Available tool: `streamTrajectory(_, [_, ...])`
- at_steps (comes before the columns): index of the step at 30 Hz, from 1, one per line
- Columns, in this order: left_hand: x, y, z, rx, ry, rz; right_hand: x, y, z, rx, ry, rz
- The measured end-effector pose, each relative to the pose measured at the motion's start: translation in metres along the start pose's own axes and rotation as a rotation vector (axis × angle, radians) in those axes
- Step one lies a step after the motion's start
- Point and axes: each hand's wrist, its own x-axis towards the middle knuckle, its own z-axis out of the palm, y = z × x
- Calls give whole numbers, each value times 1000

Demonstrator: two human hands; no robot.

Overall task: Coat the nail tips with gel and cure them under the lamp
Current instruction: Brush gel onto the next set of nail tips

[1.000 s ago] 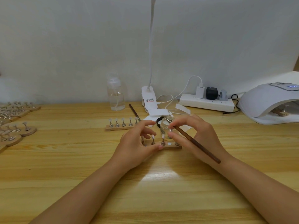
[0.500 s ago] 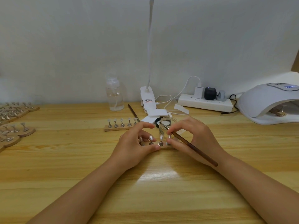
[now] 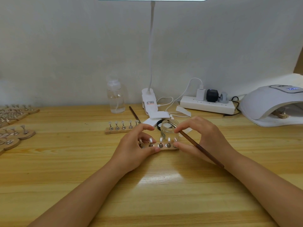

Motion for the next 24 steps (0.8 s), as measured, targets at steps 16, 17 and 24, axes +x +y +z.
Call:
streamTrajectory(16, [0, 0, 0, -4, 12, -41, -2, 1, 4, 20, -51, -30])
streamTrajectory(17, [0, 1, 0, -3, 16, -44, -2, 0, 4, 26, -31, -27])
streamTrajectory(24, [-5, 10, 3, 86, 139, 180, -1, -13, 14, 175, 168, 66])
